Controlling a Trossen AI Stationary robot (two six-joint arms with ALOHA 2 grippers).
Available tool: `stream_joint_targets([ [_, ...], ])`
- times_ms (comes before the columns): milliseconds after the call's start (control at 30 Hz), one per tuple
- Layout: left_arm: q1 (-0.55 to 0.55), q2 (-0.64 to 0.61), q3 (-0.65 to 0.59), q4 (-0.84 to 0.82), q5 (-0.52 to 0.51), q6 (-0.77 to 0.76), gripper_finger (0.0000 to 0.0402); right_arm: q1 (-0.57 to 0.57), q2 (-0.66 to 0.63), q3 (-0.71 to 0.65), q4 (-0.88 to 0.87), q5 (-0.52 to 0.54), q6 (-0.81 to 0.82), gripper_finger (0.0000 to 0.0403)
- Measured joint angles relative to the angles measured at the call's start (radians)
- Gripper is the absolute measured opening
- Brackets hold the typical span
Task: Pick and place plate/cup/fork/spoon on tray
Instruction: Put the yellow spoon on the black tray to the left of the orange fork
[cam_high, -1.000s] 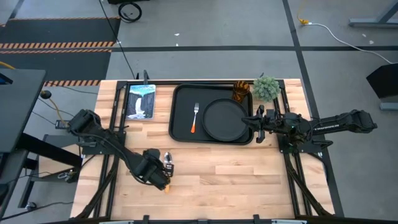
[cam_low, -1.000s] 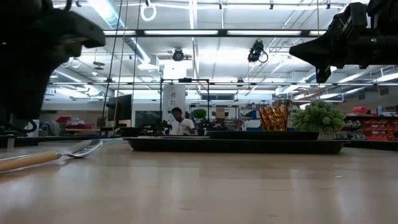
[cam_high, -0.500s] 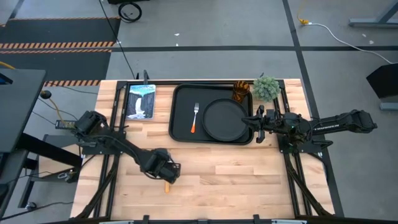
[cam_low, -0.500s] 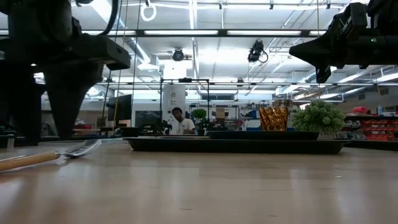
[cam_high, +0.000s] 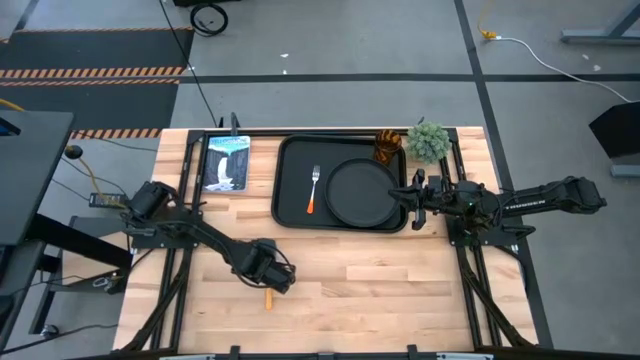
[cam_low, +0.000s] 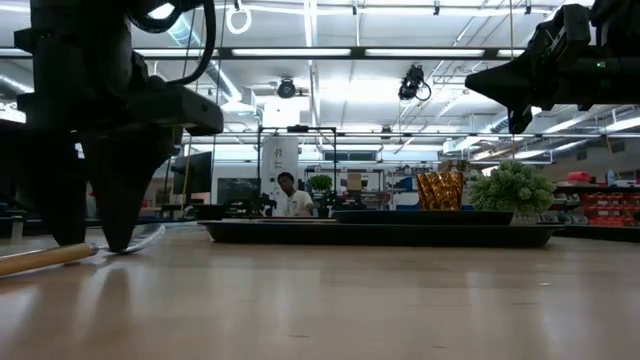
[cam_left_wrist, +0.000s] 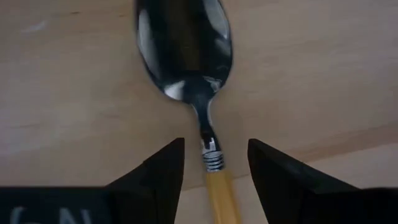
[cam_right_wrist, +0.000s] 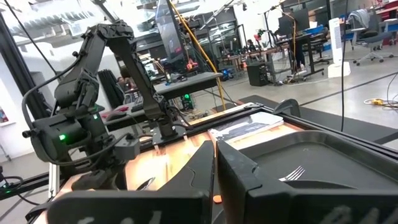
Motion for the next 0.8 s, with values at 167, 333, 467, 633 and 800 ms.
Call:
stream_joint_targets([
  [167, -0.002, 0.014, 0.001, 0.008, 0.0, 0.001, 0.0178, 0.0, 0.0, 0.0, -0.001, 0.0, 0.0, 0.0022],
  [333, -0.003, 0.022, 0.002, 0.009, -0.003, 0.0, 0.0165, 0.0, 0.0, 0.0, 0.0, 0.0, 0.0, 0.0022],
  [467, -0.003, 0.023, 0.002, 0.006, -0.002, 0.0, 0.0143, 0.0, 0.0, 0.0, -0.001, 0.0, 0.0, 0.0023],
  [633, -0.003, 0.023, 0.001, -0.002, 0.0, -0.008, 0.0104, 0.0, 0.0, 0.0, -0.001, 0.0, 0.0, 0.0023],
  [800, -0.003, 0.024, 0.001, -0.014, 0.0, -0.016, 0.0061, 0.0, 0.0, 0.0, -0.001, 0.0, 0.0, 0.0023],
])
